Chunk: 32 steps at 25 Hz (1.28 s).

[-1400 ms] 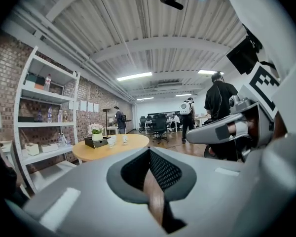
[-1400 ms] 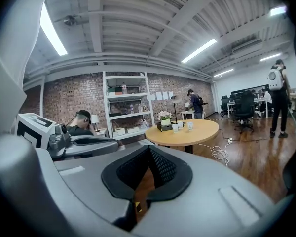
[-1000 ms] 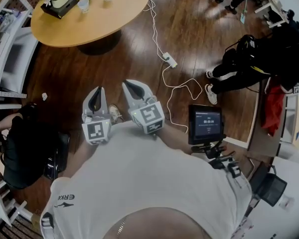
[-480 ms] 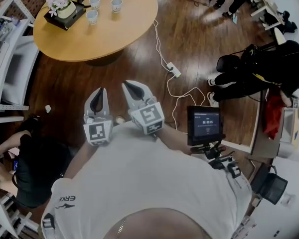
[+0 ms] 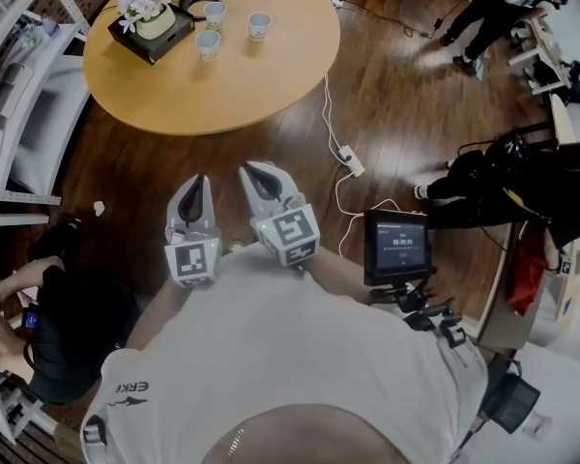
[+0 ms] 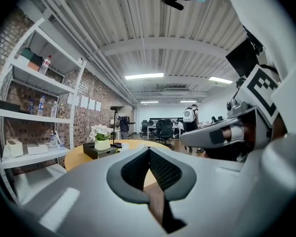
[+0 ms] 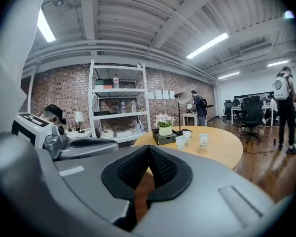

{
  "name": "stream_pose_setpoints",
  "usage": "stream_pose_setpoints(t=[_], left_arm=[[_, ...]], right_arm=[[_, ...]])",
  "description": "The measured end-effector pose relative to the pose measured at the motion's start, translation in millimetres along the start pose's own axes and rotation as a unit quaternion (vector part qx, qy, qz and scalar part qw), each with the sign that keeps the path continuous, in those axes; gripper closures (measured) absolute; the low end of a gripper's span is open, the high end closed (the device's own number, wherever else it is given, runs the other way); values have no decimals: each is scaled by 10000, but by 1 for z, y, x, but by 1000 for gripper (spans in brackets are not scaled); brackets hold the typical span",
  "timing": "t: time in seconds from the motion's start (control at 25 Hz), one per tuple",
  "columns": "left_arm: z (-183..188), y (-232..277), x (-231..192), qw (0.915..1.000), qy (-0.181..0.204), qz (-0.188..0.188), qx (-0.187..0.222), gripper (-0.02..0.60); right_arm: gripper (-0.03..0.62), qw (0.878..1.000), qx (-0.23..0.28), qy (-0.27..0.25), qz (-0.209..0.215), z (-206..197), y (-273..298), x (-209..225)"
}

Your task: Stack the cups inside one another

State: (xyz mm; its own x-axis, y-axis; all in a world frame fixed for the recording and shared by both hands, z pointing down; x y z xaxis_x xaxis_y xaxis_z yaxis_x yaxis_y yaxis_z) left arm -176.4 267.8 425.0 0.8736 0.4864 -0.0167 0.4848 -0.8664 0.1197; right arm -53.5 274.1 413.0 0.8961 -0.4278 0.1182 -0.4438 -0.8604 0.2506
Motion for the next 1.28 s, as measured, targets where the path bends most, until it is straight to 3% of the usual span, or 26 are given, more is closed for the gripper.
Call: stream_pose_setpoints(t=[0.4, 0.8, 1.0, 1.28], left_arm=[[11, 139, -25, 9991, 167, 365, -162, 580], [26, 259, -31, 9973, 267, 555, -397, 580], [26, 293, -45, 9966, 183, 623, -508, 580], [22, 326, -71, 9974, 171, 316, -622, 580]], right_arm=[[580, 9987, -55, -31, 500, 29, 103, 98], [580, 9976, -192, 53, 659, 56, 179, 200], [580, 9974, -373, 91, 618, 55, 209, 226], [580, 9982, -516, 212, 216, 56, 243, 242]])
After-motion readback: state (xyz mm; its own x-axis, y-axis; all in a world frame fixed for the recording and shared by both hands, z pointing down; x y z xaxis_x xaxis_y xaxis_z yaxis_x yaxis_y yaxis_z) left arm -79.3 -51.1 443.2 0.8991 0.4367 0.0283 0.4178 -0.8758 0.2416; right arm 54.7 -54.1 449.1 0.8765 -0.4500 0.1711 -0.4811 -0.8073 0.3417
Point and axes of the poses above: the fingertips, and each gripper's own axes: y forward along the fingers, x to its right, z out of its top, the point moved 5 cm from there along -y, backward along the fingers, and after that the axes turned 2 degrees about z, right-handed, at the moved point
